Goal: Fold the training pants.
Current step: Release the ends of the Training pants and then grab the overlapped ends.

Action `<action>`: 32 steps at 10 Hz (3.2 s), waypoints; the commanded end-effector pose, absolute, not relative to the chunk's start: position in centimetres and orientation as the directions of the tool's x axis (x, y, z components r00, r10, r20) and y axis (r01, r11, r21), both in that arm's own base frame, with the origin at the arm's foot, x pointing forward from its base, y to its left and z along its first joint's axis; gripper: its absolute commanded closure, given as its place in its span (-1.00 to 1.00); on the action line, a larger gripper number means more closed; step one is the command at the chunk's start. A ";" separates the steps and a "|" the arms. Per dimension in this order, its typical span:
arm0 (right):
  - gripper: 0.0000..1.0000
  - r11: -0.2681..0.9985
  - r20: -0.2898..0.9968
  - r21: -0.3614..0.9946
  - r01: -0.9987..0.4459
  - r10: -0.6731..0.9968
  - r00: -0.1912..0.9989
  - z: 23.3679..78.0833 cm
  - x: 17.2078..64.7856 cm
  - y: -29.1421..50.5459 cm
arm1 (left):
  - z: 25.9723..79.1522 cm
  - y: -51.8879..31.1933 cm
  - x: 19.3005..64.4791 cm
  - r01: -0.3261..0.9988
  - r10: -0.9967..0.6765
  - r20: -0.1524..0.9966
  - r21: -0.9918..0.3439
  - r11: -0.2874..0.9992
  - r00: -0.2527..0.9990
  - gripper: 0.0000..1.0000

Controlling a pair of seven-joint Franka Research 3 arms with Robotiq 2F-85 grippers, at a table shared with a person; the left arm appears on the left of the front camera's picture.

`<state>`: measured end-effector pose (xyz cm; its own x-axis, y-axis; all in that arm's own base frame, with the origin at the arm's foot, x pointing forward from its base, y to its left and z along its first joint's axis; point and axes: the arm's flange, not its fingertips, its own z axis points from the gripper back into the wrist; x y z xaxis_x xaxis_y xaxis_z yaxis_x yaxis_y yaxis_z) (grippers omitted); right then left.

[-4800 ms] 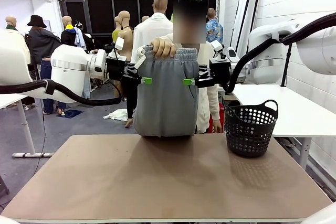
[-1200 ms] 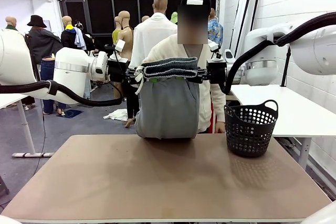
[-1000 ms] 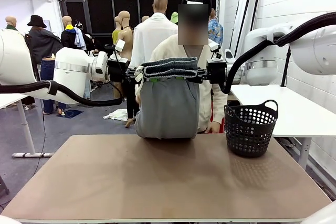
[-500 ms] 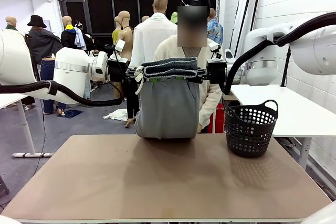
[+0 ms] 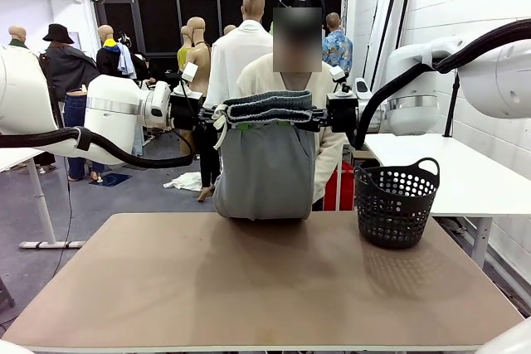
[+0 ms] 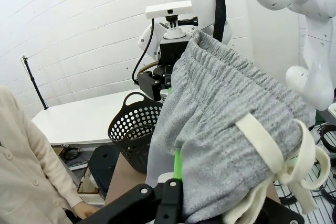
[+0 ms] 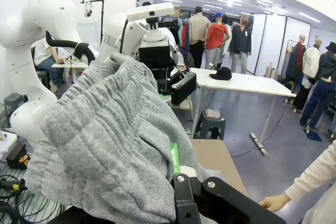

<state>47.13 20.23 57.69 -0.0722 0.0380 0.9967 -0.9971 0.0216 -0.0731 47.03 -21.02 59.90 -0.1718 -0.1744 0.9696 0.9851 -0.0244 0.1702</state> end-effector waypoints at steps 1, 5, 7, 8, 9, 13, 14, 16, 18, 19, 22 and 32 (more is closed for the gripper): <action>1.00 0.013 0.997 -0.074 -0.997 0.034 -0.073 57.8 47.0 20.3 | 60.2 -21.1 46.6 0.983 -0.155 0.971 0.185 -0.007 -0.184 1.00; 1.00 0.013 0.997 -0.074 -0.997 0.034 -0.073 57.8 47.0 20.3 | 60.2 -21.1 46.6 0.983 -0.155 0.971 0.185 -0.007 -0.184 1.00; 1.00 0.013 0.997 -0.074 -0.997 0.034 -0.073 57.8 47.0 20.3 | 60.2 -21.1 46.6 0.983 -0.155 0.971 0.185 -0.007 -0.184 1.00; 1.00 0.013 0.997 -0.074 -0.997 0.034 -0.073 57.8 47.0 20.3 | 60.2 -21.1 46.6 0.983 -0.155 0.971 0.185 -0.007 -0.184 1.00; 1.00 0.013 0.997 -0.074 -0.997 0.034 -0.073 57.8 47.0 20.3 | 60.2 -21.1 46.6 0.983 -0.155 0.971 0.185 -0.007 -0.184 1.00; 1.00 0.013 0.997 -0.074 -0.997 0.034 -0.073 57.8 47.0 20.3 | 60.2 -21.1 46.6 0.983 -0.155 0.971 0.185 -0.007 -0.184 1.00; 1.00 0.013 0.997 -0.074 -0.997 0.034 -0.073 57.8 47.0 20.3 | 60.2 -21.1 46.6 0.983 -0.155 0.971 0.185 -0.007 -0.184 1.00; 1.00 0.013 0.997 -0.074 -0.997 0.034 -0.073 57.8 47.0 20.3 | 60.2 -21.1 46.6 0.983 -0.155 0.971 0.185 -0.007 -0.184 1.00; 1.00 0.013 0.997 -0.074 -0.997 0.034 -0.073 57.8 47.0 20.3 | 60.2 -21.1 46.6 0.983 -0.155 0.971 0.185 -0.007 -0.184 1.00; 1.00 0.013 0.997 -0.074 -0.997 0.034 -0.073 57.8 47.0 20.3 | 60.2 -21.1 46.6 0.983 -0.155 0.971 0.185 -0.007 -0.184 1.00; 1.00 0.013 0.997 -0.074 -0.997 0.034 -0.073 57.8 47.0 20.3 | 60.2 -21.1 46.6 0.983 -0.155 0.971 0.185 -0.007 -0.184 1.00; 1.00 0.013 0.997 -0.074 -0.997 0.034 -0.073 57.8 47.0 20.3 | 60.2 -21.1 46.6 0.983 -0.155 0.971 0.185 -0.007 -0.184 1.00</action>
<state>47.13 20.23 57.69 -0.0722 0.0379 0.9967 -0.9971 0.0215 -0.0731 47.00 -21.01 59.93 -0.1724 -0.1743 0.9695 0.9850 -0.0240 0.1708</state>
